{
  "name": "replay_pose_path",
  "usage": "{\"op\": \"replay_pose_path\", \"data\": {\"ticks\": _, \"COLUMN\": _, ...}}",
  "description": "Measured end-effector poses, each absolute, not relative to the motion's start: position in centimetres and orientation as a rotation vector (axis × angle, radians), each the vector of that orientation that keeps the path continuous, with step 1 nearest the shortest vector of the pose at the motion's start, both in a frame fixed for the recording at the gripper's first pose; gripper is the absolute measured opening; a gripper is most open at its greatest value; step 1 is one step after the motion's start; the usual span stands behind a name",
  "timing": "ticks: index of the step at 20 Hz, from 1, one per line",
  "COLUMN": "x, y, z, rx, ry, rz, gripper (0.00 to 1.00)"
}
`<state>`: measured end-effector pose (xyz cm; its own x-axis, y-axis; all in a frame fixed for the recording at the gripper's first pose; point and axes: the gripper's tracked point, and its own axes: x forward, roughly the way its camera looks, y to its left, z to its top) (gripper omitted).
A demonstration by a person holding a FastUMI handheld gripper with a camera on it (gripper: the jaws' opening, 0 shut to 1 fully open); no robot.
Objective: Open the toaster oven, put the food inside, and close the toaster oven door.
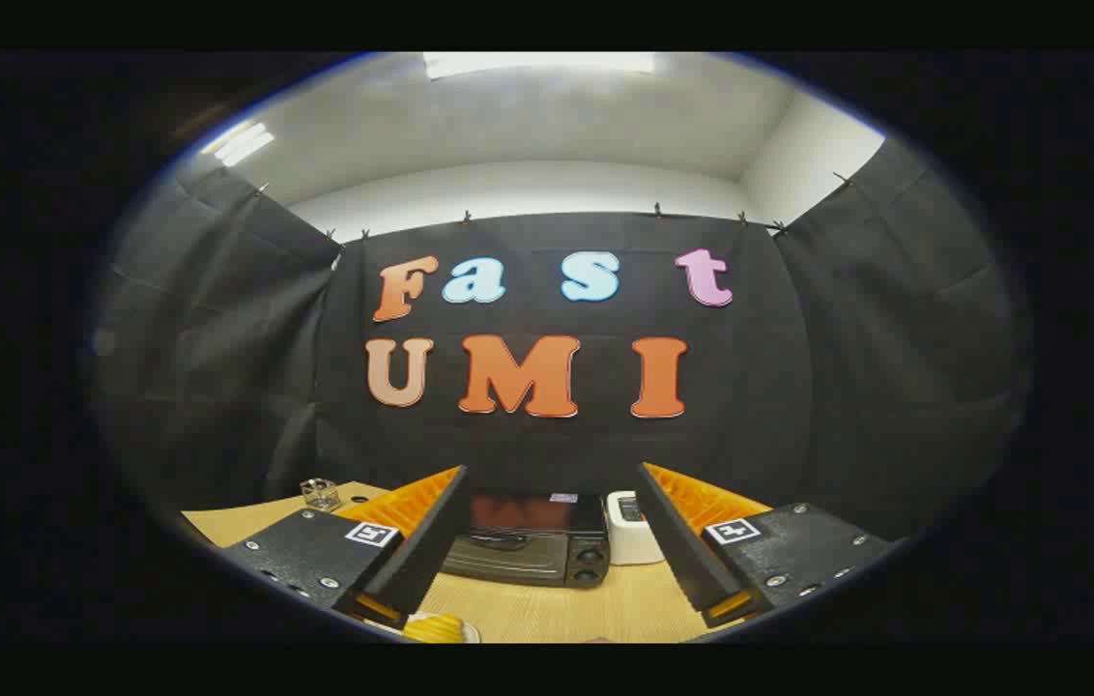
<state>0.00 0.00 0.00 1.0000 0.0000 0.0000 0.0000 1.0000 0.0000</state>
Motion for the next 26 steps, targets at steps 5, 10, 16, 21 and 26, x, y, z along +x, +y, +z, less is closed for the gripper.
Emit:
{"op": "replay_pose_path", "data": {"ticks": 5, "x": 0.3, "y": 0.4, "z": -0.5, "rx": 0.039, "ry": 0.015, "rz": 0.015, "gripper": 0.99}}
{"op": "replay_pose_path", "data": {"ticks": 10, "x": 0.8, "y": 0.7, "z": -1.4, "rx": 0.041, "ry": 0.027, "rz": 0.004, "gripper": 0.99}}
{"op": "replay_pose_path", "data": {"ticks": 16, "x": 1.5, "y": 1.4, "z": -1.6, "rx": 0.098, "ry": 0.028, "rz": 0.019, "gripper": 0.99}}
{"op": "replay_pose_path", "data": {"ticks": 21, "x": 3.5, "y": 2.5, "z": -4.0, "rx": 0.140, "ry": 0.071, "rz": 0.013, "gripper": 0.99}}
{"op": "replay_pose_path", "data": {"ticks": 26, "x": 7.0, "y": 5.3, "z": -8.8, "rx": 0.107, "ry": 0.164, "rz": 0.023, "gripper": 0.98}}
